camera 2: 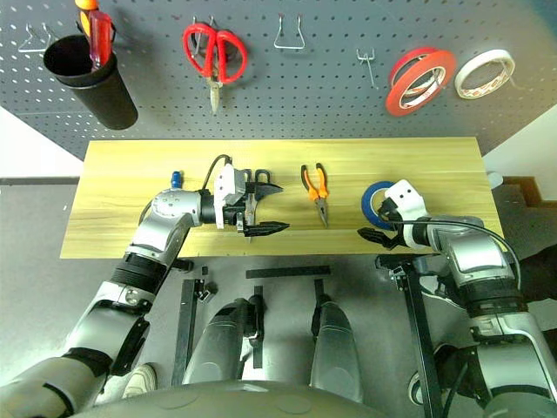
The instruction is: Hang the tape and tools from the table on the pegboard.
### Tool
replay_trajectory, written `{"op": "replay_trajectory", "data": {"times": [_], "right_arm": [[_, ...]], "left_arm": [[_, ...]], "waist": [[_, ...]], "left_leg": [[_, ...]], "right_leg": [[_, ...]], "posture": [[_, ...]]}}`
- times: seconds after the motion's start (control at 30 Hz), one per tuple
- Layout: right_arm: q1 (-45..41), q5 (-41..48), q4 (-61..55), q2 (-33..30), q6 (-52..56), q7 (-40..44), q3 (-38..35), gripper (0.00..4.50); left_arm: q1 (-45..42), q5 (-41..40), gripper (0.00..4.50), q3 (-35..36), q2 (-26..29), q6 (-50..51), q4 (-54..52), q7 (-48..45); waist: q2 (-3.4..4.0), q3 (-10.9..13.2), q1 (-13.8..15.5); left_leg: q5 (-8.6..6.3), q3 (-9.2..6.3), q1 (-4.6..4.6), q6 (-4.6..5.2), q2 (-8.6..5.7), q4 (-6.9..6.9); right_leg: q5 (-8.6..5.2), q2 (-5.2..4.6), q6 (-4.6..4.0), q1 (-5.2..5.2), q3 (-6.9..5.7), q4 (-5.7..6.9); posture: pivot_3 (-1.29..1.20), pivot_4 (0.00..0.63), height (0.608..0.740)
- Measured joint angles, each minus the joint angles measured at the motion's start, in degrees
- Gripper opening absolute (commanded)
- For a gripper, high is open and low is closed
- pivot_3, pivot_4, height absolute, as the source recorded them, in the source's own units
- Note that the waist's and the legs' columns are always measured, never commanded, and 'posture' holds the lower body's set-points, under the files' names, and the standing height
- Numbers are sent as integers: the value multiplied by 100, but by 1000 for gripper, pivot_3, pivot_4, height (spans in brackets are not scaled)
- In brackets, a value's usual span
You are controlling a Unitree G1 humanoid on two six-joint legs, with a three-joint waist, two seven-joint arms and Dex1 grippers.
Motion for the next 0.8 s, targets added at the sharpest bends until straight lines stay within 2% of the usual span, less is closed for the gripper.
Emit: {"op": "replay_trajectory", "data": {"times": [0.07, 0.3, 0.4, 0.73, 0.8], "right_arm": [[-123, -98, 241, 74, -138, 20, 28, 4500], [-506, -357, 717, 135, -453, 188, 67, 4500], [-638, -490, 886, 136, -520, 269, 129, 3949], [-700, -826, 936, 169, -608, 461, 279, 713], [-683, -871, 909, 186, -625, 464, 282, 659]], "left_arm": [[0, -3, 4485, -1, 58, 132, -174, 65], [285, -59, 4485, -7, 224, 439, -677, 148], [370, -63, 4500, -10, 250, 535, -802, 166], [360, -60, 4500, -10, 283, 531, -868, 194], [360, -61, 4500, -10, 328, 532, -874, 179]], "waist": [[2, 59, 0], [9, 134, 3], [0, 150, 5], [0, 150, 9], [0, 150, 8]], "left_leg": [[1, 5, -1, -1, -1, -4], [2, 12, -1, -3, 0, -8], [4, 12, 0, -8, 2, -7], [6, 11, 1, -10, 2, -10], [7, 10, 1, -12, 3, -10]], "right_leg": [[-1, -23, 1, -5, -42, 5], [-1, -32, 2, -8, -65, 5], [-1, -34, 2, -7, -66, 5], [-1, -36, 2, -6, -73, 4], [-1, -35, 3, -5, -76, 4]], "posture": [[166, 500, 711], [178, 505, 711], [182, 499, 711], [200, 467, 711], [199, 460, 711]]}}
